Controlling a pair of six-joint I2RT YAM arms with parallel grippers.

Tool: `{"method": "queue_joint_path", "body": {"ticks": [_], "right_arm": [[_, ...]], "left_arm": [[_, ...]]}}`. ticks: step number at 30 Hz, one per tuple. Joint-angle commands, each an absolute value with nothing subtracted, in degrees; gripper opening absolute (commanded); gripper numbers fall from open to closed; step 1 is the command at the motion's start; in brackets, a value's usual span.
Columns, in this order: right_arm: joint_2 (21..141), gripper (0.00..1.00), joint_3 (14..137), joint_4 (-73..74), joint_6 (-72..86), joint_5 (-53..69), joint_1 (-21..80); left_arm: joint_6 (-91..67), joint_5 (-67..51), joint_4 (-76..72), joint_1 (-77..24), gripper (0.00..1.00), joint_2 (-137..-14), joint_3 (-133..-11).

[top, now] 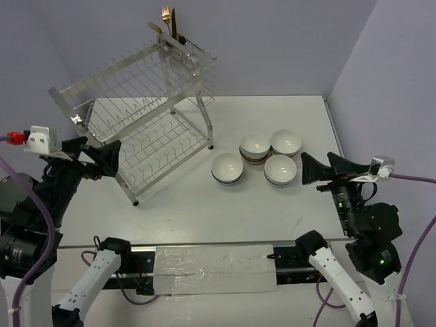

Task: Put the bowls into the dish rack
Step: Pick up the bowl from the bowl.

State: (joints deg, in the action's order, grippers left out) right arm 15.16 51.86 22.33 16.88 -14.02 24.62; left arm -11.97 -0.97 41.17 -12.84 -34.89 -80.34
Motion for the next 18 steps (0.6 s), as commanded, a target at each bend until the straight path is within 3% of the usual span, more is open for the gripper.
{"method": "queue_joint_path", "body": {"ticks": [1,12,15,18], "right_arm": [[15.91,1.0,50.89,19.69,17.05,-12.83,25.05],[18.01,1.0,48.69,18.02,19.33,-11.78,25.05],[18.63,1.0,47.29,17.14,20.39,-10.47,25.05],[18.98,1.0,44.83,15.74,21.53,-9.41,25.05]], "left_arm": [[-13.45,-6.14,42.01,-13.09,0.99,-38.49,-84.63],[-19.59,-20.12,39.21,-13.27,0.99,-53.16,-91.67],[-21.79,-21.27,36.31,-15.81,0.99,-58.34,-93.77],[-22.5,-16.45,34.02,-24.57,0.99,-62.56,-95.97]]}}
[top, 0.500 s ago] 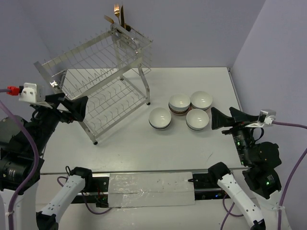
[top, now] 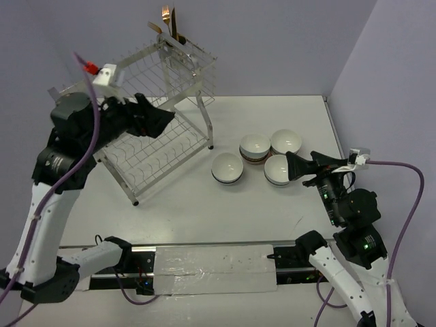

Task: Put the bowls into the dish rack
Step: Pick up the bowl from the bowl.

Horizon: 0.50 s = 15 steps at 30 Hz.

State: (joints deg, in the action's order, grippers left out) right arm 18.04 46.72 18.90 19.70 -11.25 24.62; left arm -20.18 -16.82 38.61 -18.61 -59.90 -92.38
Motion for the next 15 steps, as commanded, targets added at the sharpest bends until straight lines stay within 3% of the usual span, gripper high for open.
{"method": "queue_joint_path", "body": {"ticks": [1,6,15], "right_arm": [[18.98,1.0,44.3,15.38,21.45,-8.97,25.14],[19.42,1.0,42.1,13.71,21.09,-8.88,25.05],[17.58,1.0,36.31,10.11,21.88,-11.16,25.05]], "left_arm": [[-22.67,-13.39,33.32,-26.52,0.99,-63.71,-96.59],[-22.24,-1.87,31.12,-41.01,0.99,-72.57,-99.4],[-23.73,19.74,26.72,-54.65,0.99,-84.79,-94.49]]}}
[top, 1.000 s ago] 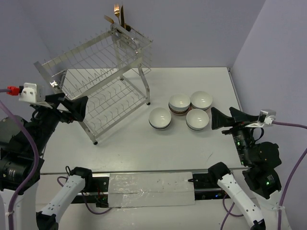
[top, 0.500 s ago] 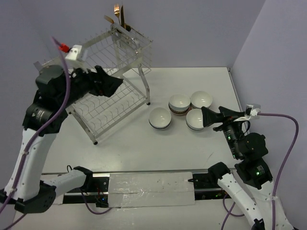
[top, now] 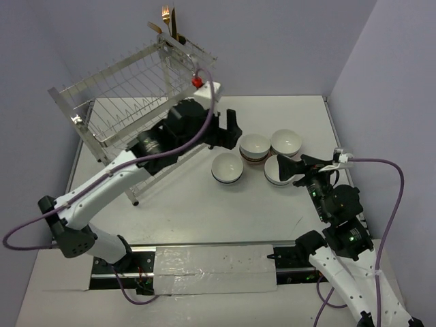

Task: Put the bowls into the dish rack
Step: Pick up the bowl from the bowl.

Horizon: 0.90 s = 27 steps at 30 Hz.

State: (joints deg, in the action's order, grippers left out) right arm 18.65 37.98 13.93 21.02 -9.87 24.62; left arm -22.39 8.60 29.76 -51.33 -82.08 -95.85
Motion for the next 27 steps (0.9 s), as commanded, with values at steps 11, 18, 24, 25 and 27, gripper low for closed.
{"method": "queue_joint_path", "body": {"ticks": [11,18,24,25,27], "right_arm": [[18.11,1.0,32.61,9.76,26.36,-21.35,25.05],[13.54,1.0,30.5,10.81,27.25,-25.75,25.14],[12.3,1.0,30.24,11.08,27.25,-26.63,25.05],[12.3,1.0,30.15,11.07,27.25,-26.8,25.05],[12.39,1.0,30.06,11.16,27.25,-26.9,25.14]], "left_arm": [[-28.56,29.0,24.61,-59.33,0.99,-102.72,-92.55],[-31.11,28.92,24.87,-59.59,0.86,-110.38,-93.95],[-31.9,27.78,27.07,-59.77,0.73,-114.17,-96.15],[-31.99,27.51,27.33,-59.85,0.72,-114.69,-96.41],[-32.17,26.72,28.21,-59.85,0.7,-115.57,-96.85]]}}
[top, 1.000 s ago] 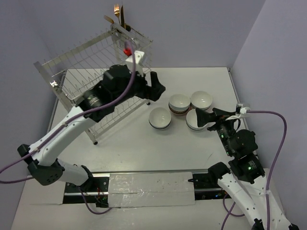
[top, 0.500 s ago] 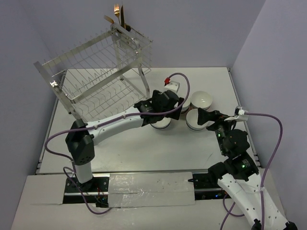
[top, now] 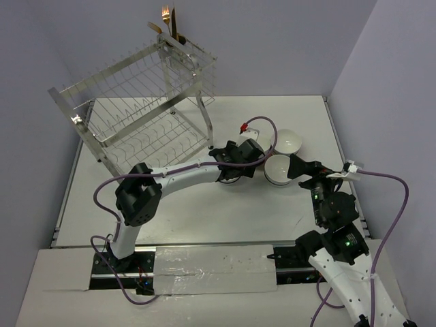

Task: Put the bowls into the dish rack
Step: Pick up the bowl from the bowl.

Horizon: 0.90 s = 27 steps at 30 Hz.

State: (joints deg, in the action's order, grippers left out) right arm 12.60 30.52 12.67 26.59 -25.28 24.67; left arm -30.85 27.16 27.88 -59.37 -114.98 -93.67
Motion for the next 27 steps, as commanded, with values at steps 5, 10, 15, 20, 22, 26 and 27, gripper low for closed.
{"method": "queue_joint_path", "body": {"ticks": [5,10,15,20,22,26,27], "right_arm": [[12.92,1.0,29.97,11.07,27.25,-26.63,25.05],[12.75,1.0,29.97,11.16,27.25,-26.54,25.05],[12.13,1.0,29.71,11.25,27.33,-26.54,25.05],[12.04,1.0,29.53,11.16,27.33,-26.28,25.05],[12.13,1.0,29.53,11.16,27.25,-26.19,25.05],[11.87,1.0,29.44,11.25,27.25,-26.1,25.14],[11.69,1.0,29.44,11.25,27.25,-26.1,25.05]], "left_arm": [[-32.7,25.4,30.5,-59.94,0.62,-117.33,-98.09],[-32.52,24.17,32.43,-59.94,0.57,-118.39,-99.58],[-32.61,23.03,34.1,-59.85,0.52,-119.35,-101.16],[-32.52,22.67,36.38,-59.94,0.47,-120.23,-102.48],[-32.43,22.85,36.74,-59.94,0.45,-120.41,-102.83],[-32.34,22.5,37.96,-59.94,0.43,-120.94,-103.71],[-32.34,22.5,38.14,-59.94,0.43,-121.29,-104.06]]}}
